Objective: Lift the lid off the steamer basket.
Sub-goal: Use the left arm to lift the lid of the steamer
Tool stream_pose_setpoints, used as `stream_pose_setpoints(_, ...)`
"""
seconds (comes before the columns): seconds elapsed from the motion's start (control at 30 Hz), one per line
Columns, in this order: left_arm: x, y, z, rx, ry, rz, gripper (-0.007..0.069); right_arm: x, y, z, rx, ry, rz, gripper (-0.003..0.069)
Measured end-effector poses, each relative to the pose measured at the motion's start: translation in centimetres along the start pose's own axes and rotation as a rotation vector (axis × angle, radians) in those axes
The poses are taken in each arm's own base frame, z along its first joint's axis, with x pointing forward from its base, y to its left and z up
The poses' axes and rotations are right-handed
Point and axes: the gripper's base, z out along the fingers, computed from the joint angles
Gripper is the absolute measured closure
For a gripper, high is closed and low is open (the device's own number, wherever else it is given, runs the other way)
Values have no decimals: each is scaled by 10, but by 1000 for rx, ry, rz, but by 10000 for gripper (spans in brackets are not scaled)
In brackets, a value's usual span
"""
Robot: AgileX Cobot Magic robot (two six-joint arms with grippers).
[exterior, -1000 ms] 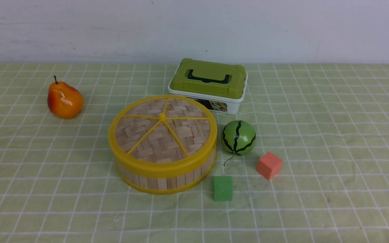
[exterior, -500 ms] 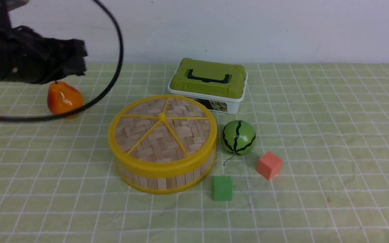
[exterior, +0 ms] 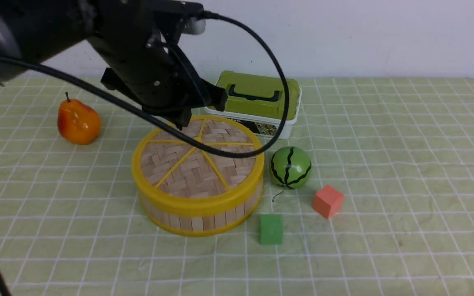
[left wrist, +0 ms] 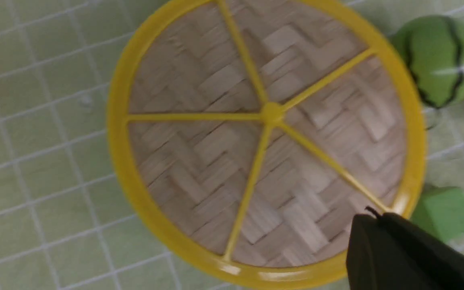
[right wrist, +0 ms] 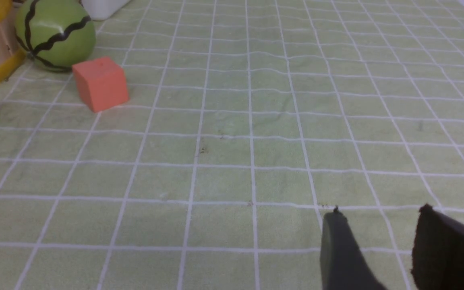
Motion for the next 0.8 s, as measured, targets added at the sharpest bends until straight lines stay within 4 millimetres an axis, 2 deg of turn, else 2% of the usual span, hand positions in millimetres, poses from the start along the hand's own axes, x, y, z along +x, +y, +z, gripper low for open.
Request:
stream_pose_setpoints(0.07,-7,-5,17,-72,2,-35,637,0,0,0,0,0,0,418)
stream_pose_setpoints(0.2,-12,-10,33,-93,14,-51,606,0,0,0,0,0,0,418)
stream_pose_setpoints(0.23,-13,-13,40,-93,20,-53,568,0,0,0,0,0,0,418)
stream_pose_setpoints(0.27,-14,-13,40,-92,18,-53,556,0,0,0,0,0,0,418)
stream_pose_setpoints(0.3,-15,-14,42,-88,11,-53,503,0,0,0,0,0,1,418)
stream_pose_setpoints(0.37,-15,-14,43,-86,4,-52,457,0,0,0,0,0,1,418)
stream_pose_setpoints(0.47,-16,-15,49,-87,3,-27,327,0,0,0,0,0,0,418)
stream_pose_setpoints(0.57,-15,-16,55,-91,17,-8,258,0,0,0,0,0,0,418)
stream_pose_setpoints(0.8,-10,-16,79,-124,54,59,230,0,0,0,0,0,0,418)
